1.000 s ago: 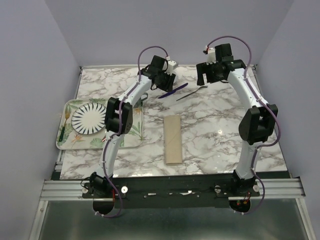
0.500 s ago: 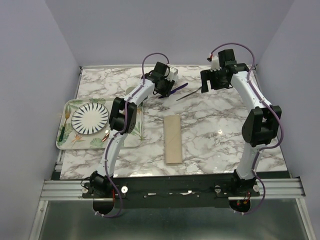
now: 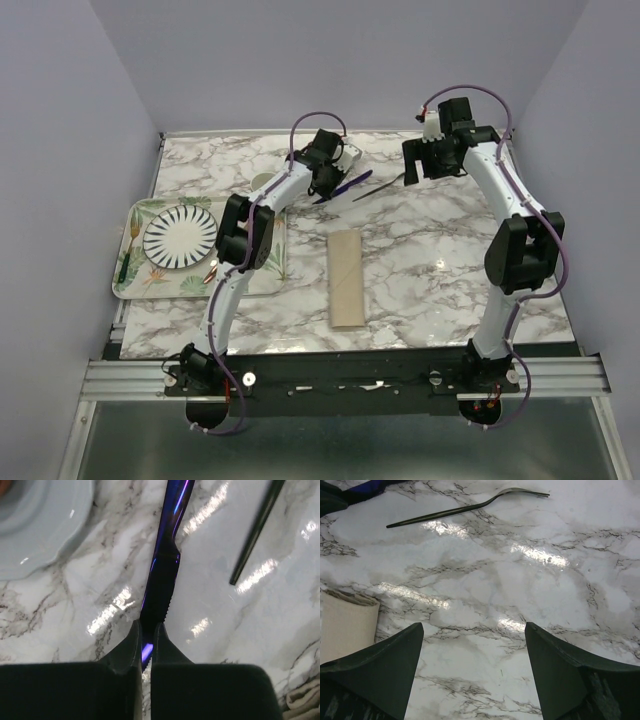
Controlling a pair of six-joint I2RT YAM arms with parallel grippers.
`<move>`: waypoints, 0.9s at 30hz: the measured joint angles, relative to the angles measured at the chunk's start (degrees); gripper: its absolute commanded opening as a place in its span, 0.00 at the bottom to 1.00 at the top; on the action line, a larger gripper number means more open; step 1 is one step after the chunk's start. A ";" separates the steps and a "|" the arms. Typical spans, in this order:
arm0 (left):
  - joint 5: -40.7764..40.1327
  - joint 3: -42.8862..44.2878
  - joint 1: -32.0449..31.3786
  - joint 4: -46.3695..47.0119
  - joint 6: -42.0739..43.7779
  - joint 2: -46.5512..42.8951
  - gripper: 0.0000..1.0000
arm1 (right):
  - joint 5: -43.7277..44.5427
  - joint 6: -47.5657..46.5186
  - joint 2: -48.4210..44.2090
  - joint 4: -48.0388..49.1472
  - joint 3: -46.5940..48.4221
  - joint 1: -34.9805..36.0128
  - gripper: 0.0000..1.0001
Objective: Fold the napkin into a case and place the utensils inside
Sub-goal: Move the knife to the center of the board.
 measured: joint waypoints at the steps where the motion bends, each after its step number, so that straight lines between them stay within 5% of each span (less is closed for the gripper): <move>1: -0.15 -1.29 -0.24 -0.17 0.68 -0.94 0.00 | 0.00 -0.13 0.00 -0.02 0.04 -0.04 0.90; 27: -1.07 -17.20 -1.40 -6.64 2.95 -14.08 0.00 | -8.13 -4.20 0.00 -0.83 0.09 -0.33 0.90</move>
